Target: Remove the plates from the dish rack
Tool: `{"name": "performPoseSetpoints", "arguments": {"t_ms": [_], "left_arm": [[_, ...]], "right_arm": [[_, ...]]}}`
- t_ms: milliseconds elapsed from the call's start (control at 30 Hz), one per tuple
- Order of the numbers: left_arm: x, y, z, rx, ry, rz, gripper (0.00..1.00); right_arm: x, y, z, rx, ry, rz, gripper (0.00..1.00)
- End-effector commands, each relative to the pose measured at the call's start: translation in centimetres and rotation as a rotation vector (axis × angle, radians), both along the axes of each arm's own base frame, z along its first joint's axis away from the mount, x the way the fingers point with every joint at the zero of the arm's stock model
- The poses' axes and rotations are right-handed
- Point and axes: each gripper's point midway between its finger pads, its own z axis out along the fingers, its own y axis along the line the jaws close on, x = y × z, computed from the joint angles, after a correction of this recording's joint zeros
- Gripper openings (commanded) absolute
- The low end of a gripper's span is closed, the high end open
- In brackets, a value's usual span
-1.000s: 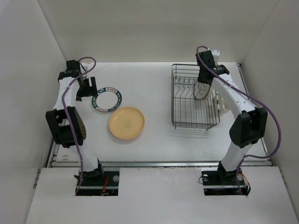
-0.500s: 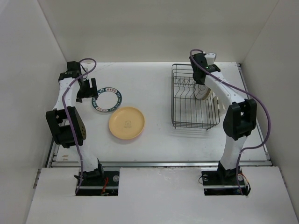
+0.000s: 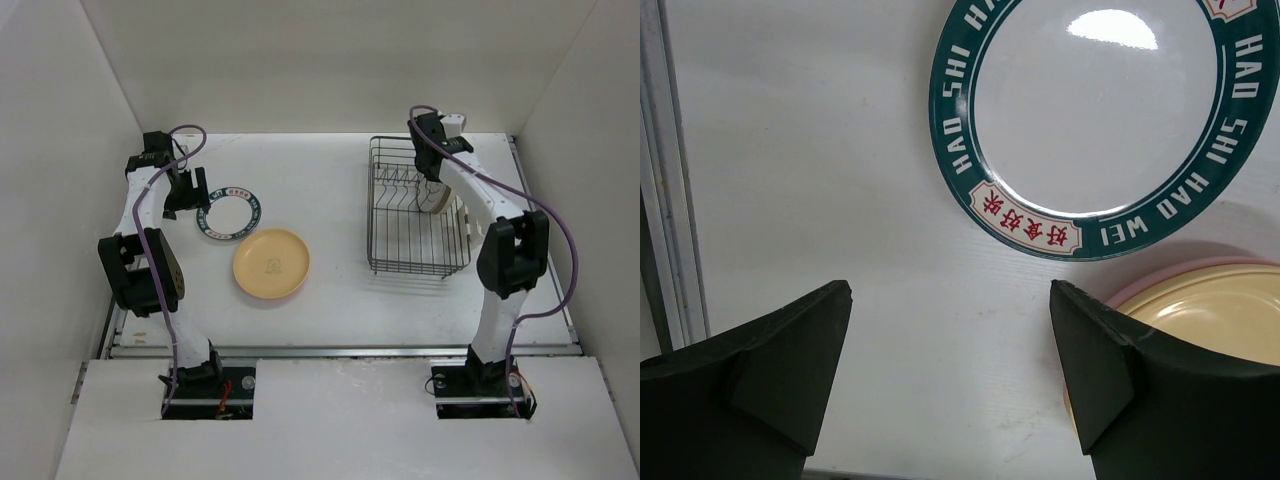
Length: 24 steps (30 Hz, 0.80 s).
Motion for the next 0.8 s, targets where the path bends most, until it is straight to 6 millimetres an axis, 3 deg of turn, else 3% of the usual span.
{"name": "performPoseSetpoints", "arguments": {"t_ms": [0, 33, 167, 267, 433, 533, 767], "left_arm": [[-0.3, -0.1, 0.4, -0.007, -0.006, -0.004, 0.78], [-0.3, -0.1, 0.7, -0.002, -0.015, -0.012, 0.78], [-0.3, -0.1, 0.7, -0.002, -0.015, -0.013, 0.78], [-0.3, -0.1, 1.0, 0.000, -0.024, -0.013, 0.78], [-0.3, -0.4, 1.3, -0.016, -0.028, -0.020, 0.78], [-0.1, -0.4, 1.6, -0.014, -0.038, -0.021, 0.78], [-0.1, -0.5, 2.9, -0.018, -0.059, -0.025, 0.78]], "right_arm": [[1.1, 1.1, -0.2, 0.054, -0.017, 0.024, 0.10], [1.3, 1.1, -0.1, 0.057, -0.028, 0.024, 0.00], [1.2, 1.1, 1.5, 0.057, -0.053, 0.049, 0.00], [0.9, 0.8, 3.8, 0.046, -0.092, 0.054, 0.00], [0.3, 1.2, 9.1, 0.046, -0.215, 0.080, 0.00], [-0.2, 1.2, 10.9, 0.027, -0.244, 0.084, 0.00], [-1.0, 0.5, 13.0, -0.015, -0.271, 0.062, 0.00]]}}
